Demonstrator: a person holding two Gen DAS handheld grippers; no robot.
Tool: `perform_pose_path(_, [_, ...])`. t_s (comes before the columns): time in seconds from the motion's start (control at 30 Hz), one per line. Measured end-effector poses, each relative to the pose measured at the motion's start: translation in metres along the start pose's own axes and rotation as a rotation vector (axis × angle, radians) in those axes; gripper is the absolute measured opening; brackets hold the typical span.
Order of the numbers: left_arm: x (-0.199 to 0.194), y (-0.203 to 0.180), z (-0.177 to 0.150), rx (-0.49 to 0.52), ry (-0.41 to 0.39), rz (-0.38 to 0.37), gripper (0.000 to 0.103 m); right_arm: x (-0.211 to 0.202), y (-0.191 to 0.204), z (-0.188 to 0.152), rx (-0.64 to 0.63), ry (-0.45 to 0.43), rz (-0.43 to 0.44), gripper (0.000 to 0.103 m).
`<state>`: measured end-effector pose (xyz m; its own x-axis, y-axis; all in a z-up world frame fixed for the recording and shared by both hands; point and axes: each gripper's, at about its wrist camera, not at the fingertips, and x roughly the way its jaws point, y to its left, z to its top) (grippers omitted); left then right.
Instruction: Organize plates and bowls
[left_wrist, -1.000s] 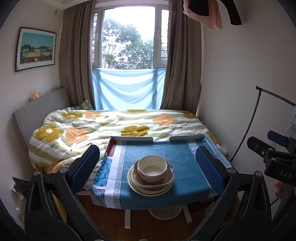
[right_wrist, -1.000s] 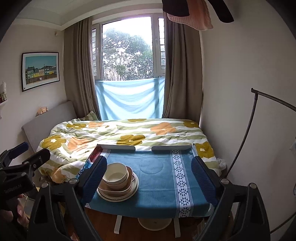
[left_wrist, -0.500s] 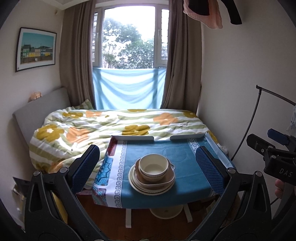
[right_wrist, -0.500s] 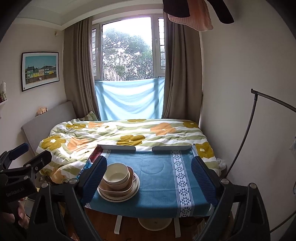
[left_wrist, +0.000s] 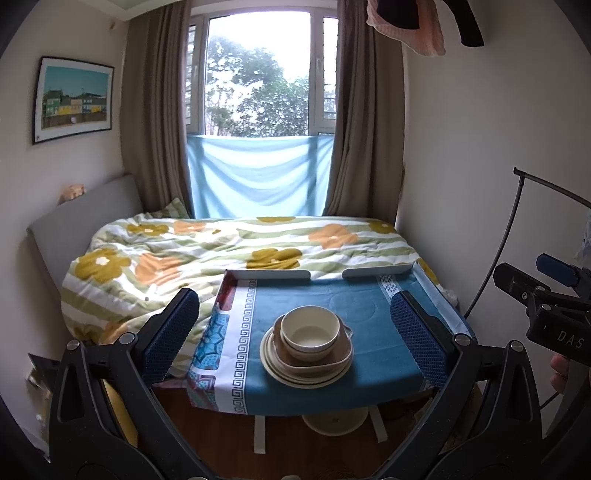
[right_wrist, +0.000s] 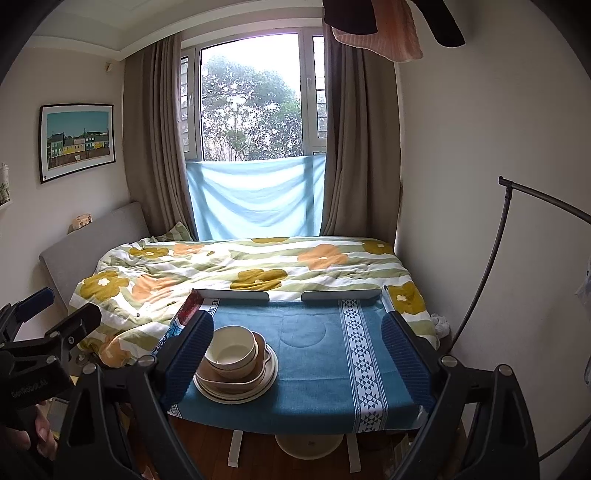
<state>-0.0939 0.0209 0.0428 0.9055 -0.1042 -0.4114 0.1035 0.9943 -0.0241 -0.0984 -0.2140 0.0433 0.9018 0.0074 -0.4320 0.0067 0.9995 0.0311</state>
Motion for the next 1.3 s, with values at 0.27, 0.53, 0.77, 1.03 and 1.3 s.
perform_pose_path(0.27, [0.0004, -0.0003, 0.0000, -0.002, 0.001, 0.005, 0.103, 0.0007, -0.0008, 0.0004, 0.000, -0.002, 0.000, 0.090])
perform_pose_path(0.53, [0.0004, 0.0011, 0.0016, -0.002, 0.002, 0.008, 0.103, 0.0027, -0.0028, 0.0015, 0.000, 0.002, -0.001, 0.090])
perform_pose_path(0.77, [-0.0001, 0.0031, 0.0022, -0.007, 0.000, 0.009, 0.103, 0.0027, -0.0025, 0.0018, 0.002, 0.003, -0.004, 0.090])
perform_pose_path(1.03, [0.0009, 0.0059, 0.0017, -0.018, 0.008, 0.011, 0.103, 0.0056, -0.0036, 0.0050, 0.000, 0.000, -0.001, 0.090])
perform_pose_path(1.3, [-0.0019, 0.0046, 0.0027, -0.008, -0.019, 0.062, 0.103, 0.0062, -0.0030, 0.0052, -0.001, 0.003, -0.002, 0.090])
